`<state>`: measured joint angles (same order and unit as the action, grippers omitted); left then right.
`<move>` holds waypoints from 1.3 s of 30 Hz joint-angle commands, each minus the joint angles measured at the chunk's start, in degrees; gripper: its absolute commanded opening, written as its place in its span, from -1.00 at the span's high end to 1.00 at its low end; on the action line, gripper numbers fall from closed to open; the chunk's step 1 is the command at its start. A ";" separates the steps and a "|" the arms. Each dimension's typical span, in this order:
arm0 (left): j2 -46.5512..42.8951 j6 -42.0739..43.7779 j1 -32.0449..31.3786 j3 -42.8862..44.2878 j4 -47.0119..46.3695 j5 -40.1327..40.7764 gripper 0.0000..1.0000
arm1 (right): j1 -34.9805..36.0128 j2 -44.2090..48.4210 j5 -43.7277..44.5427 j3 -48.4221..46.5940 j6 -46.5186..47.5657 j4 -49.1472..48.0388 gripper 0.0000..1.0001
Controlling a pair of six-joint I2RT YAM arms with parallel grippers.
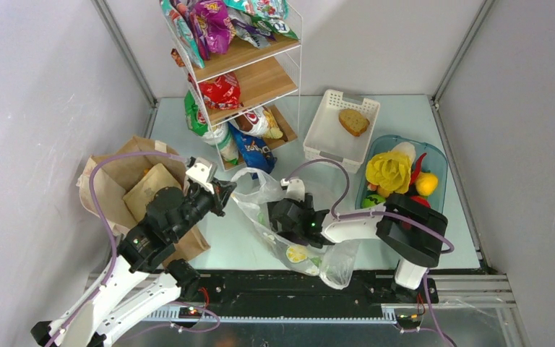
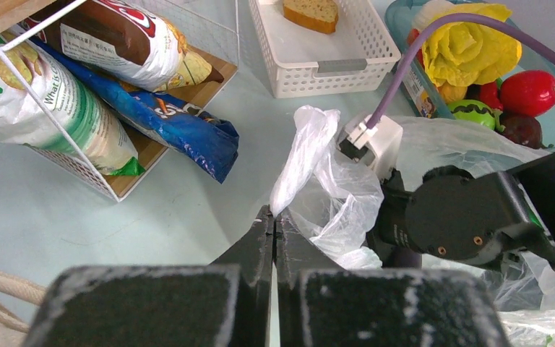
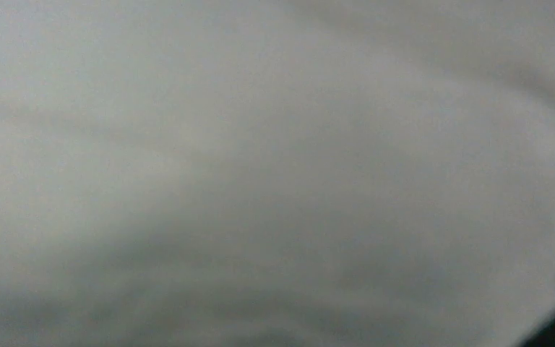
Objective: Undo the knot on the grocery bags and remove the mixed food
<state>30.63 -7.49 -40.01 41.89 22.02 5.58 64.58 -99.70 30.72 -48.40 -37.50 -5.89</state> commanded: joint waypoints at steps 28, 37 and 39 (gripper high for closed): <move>-1.06 0.37 -0.13 1.00 -0.99 -0.47 1.00 | 13.67 18.19 10.57 -4.97 -56.53 40.34 -0.99; -0.90 0.28 -0.15 1.07 -0.93 -1.11 1.00 | 13.89 9.42 6.65 -6.62 -66.89 40.66 -0.99; -1.00 0.28 -0.11 1.05 -0.99 -1.15 1.00 | 13.34 7.80 6.64 -6.68 -66.20 39.94 -0.99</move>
<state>29.98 -7.46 -40.01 41.89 22.02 5.30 78.26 -89.12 35.92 -53.39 -99.33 33.17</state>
